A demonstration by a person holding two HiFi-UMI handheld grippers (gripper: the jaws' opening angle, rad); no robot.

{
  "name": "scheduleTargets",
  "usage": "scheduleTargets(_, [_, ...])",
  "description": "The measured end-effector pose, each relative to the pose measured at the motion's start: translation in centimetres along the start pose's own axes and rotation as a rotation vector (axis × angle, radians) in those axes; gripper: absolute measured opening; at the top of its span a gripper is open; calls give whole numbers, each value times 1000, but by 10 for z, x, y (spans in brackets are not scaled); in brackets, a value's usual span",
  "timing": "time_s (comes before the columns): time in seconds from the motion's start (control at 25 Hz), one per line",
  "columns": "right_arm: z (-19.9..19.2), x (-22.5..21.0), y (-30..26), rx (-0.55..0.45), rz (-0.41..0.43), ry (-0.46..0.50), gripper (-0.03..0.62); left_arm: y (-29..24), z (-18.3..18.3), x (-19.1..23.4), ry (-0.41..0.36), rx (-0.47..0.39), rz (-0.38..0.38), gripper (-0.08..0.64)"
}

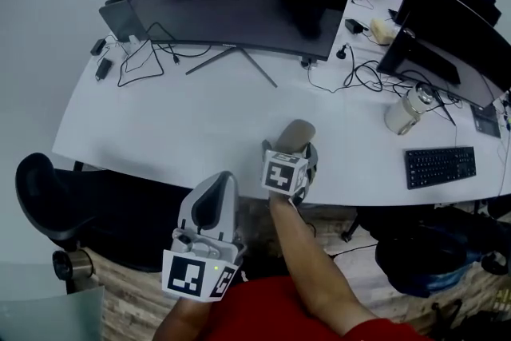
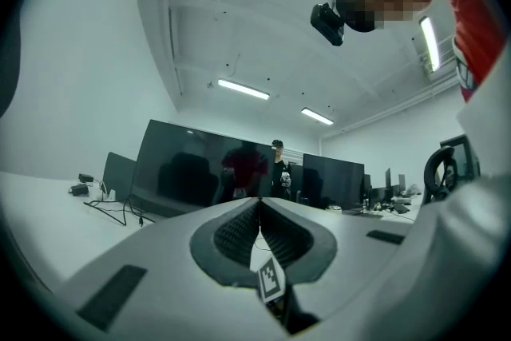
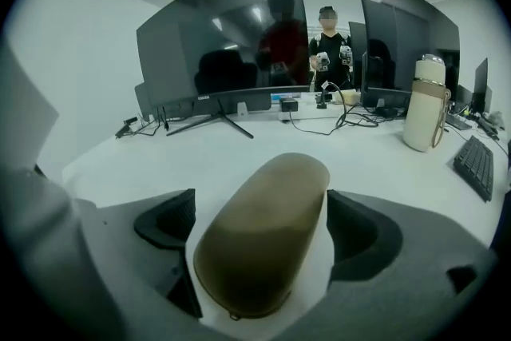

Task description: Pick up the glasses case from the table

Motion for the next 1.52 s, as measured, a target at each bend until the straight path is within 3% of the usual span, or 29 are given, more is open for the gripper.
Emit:
scheduleTargets(0.16, [-3,-8,-4,42,-2,32,498,-9,3,6,18,9,-41,11])
scheduleTargets(0.44, [-10,-46,0,51,3,78,433,-18,-9,13,64,36,-75,11])
scheduleTargets(0.92, [-28,-79,-11,57,28,119,386,-20,-15,7,52,64,-95,11])
scheduleTargets(1.24, [-32,-83,9,-74,63,101,367,-14,-13,-1,24,66,-114,11])
scheduleTargets(1.52, [-10,-85,66,-216,96,91,368,-8,-11,-4,-11,59,-141,11])
Point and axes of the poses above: the fingertips, and each gripper's own axes: y backward along the fingers, x to its left, z out of its top, the point moved 9 cm from there along y, backward along the fingers, and after that the axes turned 8 degrees about y, right-handed, at the moved point
